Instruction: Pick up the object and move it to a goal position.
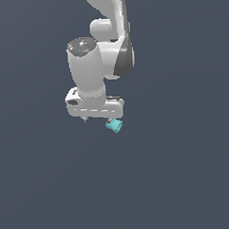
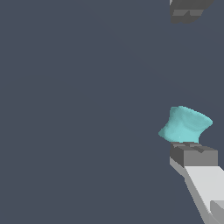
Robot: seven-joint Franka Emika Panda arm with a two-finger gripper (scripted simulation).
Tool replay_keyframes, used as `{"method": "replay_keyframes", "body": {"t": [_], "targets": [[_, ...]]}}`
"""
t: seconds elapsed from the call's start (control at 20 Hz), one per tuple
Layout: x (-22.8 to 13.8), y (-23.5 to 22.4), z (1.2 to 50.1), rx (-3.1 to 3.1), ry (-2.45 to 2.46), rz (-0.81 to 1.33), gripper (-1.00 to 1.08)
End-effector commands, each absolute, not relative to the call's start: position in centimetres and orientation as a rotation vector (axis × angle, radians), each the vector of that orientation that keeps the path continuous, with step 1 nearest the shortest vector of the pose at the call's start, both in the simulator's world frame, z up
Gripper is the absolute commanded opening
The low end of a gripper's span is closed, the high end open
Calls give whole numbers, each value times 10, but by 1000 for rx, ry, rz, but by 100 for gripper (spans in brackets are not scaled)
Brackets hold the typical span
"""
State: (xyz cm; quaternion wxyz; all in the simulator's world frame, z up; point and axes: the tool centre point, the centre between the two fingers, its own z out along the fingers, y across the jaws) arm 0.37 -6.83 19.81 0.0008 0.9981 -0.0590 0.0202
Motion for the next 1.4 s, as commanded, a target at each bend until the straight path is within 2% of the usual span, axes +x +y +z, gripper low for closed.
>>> {"method": "replay_keyframes", "body": {"t": [0.0, 0.55, 1.35], "targets": [[3, -68, 197, 3134, -193, 62, 100], [-14, -50, 168, 3124, -362, 47, 100], [-69, -11, 102, 3040, -801, 7, 100]]}}
